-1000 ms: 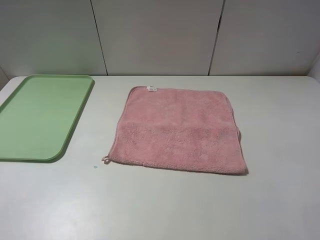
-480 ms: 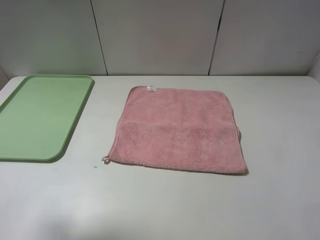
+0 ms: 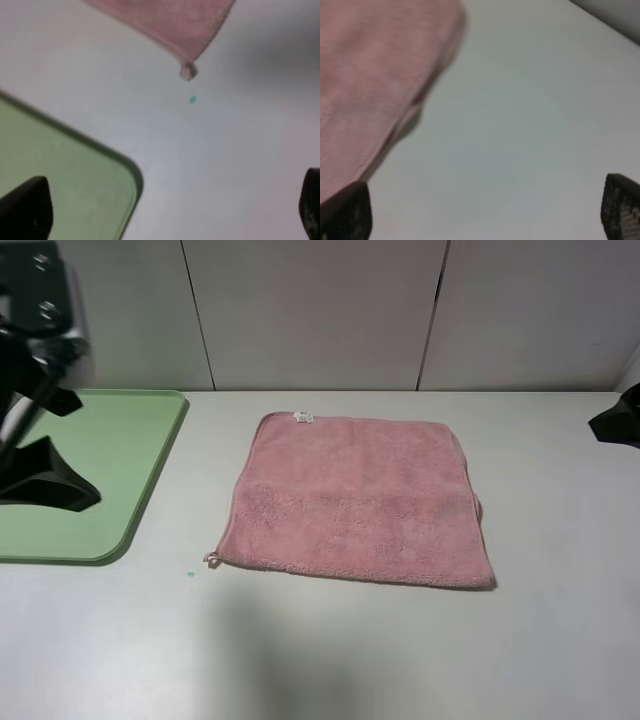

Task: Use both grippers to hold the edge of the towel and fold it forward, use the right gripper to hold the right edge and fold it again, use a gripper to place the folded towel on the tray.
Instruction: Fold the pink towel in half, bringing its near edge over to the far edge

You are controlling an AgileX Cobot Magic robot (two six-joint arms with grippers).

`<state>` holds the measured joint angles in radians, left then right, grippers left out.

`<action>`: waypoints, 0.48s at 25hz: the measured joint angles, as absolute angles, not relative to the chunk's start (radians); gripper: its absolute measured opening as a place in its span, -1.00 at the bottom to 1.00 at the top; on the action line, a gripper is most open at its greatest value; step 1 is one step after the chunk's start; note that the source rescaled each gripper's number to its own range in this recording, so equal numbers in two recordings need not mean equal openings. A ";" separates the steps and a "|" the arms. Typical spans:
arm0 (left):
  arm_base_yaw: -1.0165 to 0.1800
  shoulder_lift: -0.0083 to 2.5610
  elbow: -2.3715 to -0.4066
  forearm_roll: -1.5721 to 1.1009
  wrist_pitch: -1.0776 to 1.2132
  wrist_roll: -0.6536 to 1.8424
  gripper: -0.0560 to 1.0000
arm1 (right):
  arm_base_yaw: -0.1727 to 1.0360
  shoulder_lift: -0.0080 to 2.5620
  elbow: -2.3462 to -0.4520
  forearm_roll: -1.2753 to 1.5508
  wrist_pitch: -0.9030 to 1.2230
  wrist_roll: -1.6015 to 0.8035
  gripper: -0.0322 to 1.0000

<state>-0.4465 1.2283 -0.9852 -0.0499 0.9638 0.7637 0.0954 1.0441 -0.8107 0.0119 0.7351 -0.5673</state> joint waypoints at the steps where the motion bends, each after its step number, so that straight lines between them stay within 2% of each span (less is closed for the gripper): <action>1: -0.464 1.259 -0.985 -0.058 0.936 0.777 0.97 | 0.127 1.065 -0.816 0.012 0.729 -0.607 1.00; 6: -0.515 1.424 -0.985 -0.109 0.809 0.807 0.97 | 0.272 1.175 -0.823 0.012 0.682 -0.734 1.00; 12: -0.556 1.577 -0.985 -0.166 0.805 0.925 0.97 | 0.392 1.355 -0.823 0.014 0.627 -0.741 1.00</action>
<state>-0.5557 1.5766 -0.9852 -0.1660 0.8046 0.9246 0.3916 1.3551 -0.8227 0.0138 0.6271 -0.7414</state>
